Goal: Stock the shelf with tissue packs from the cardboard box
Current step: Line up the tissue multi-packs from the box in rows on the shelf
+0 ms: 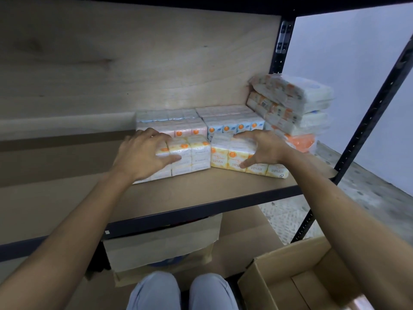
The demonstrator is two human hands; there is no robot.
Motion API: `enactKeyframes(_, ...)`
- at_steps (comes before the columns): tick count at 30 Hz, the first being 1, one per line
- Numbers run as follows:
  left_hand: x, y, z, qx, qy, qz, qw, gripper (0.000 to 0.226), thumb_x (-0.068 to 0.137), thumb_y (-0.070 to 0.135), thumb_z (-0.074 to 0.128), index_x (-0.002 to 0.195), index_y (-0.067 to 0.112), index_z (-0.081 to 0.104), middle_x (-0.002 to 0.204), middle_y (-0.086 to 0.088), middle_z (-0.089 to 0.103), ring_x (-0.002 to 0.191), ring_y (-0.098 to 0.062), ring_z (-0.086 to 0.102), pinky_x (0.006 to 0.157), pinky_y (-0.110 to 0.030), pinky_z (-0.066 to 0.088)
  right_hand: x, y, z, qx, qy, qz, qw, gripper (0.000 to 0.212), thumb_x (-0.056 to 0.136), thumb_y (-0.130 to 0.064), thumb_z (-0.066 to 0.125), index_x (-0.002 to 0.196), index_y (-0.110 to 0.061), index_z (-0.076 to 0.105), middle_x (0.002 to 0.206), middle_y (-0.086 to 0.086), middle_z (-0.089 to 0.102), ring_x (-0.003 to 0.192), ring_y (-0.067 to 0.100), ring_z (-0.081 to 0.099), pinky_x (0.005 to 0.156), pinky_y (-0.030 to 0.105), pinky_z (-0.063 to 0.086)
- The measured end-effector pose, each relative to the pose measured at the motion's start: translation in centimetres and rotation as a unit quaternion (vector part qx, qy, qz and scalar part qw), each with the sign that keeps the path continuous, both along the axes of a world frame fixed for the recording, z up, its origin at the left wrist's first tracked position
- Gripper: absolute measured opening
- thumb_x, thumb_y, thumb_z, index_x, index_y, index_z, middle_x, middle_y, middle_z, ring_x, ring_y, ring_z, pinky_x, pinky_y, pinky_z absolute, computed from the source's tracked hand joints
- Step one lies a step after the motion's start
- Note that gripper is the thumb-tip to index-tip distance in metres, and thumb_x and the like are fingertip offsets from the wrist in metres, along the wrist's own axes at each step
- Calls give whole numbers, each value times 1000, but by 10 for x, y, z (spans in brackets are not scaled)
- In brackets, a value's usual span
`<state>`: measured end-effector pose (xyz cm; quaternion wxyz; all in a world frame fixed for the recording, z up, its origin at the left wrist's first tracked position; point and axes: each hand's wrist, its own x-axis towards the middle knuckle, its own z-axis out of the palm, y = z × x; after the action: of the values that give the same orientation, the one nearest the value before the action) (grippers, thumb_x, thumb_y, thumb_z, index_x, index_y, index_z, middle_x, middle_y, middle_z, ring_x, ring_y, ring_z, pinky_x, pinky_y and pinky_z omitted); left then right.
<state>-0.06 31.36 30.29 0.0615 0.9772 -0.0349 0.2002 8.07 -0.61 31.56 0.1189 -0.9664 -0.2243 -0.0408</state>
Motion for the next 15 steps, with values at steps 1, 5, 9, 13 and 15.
enactKeyframes(1, 5, 2, 5, -27, 42, 4, 999, 66, 78, 78, 46, 130, 39, 51, 139, 4, 49, 128, -25, 45, 102, -47, 35, 1, 0, 0, 1, 5, 2, 1000, 92, 59, -51, 85, 140, -38, 42, 147, -6, 43, 134, 18, 37, 106, 34, 30)
enactKeyframes(5, 22, 10, 15, -127, 228, -2, 965, 80, 76, 78, 44, 145, 38, 33, 155, 2, 31, 140, -25, 31, 109, -40, 27, 5, -2, 1, 3, 25, 15, 1000, 93, 60, -51, 84, 141, -37, 41, 148, -5, 42, 135, 18, 35, 107, 34, 28)
enactKeyframes(9, 28, 16, 18, -171, 256, -23, 951, 97, 60, 87, 50, 144, 40, 34, 155, 6, 32, 140, -20, 32, 111, -37, 29, 8, -3, 1, 1, 28, 20, 999, 91, 63, -49, 83, 142, -36, 39, 149, -5, 40, 136, 18, 34, 106, 32, 27)
enactKeyframes(13, 25, 18, 10, -154, 215, -25, 964, 96, 61, 87, 51, 144, 40, 34, 155, 8, 32, 140, -19, 32, 108, -36, 29, 10, -3, -1, 6, 24, 20, 999, 90, 63, -49, 83, 141, -38, 39, 150, -5, 40, 136, 18, 34, 107, 34, 28)
enactKeyframes(15, 23, 17, 9, -129, 211, -26, 969, 100, 59, 86, 55, 145, 40, 32, 154, 8, 33, 139, -20, 33, 107, -36, 31, 10, -4, -2, 7, 20, 18, 1000, 90, 63, -50, 83, 141, -39, 39, 149, -5, 40, 136, 18, 35, 107, 35, 29)
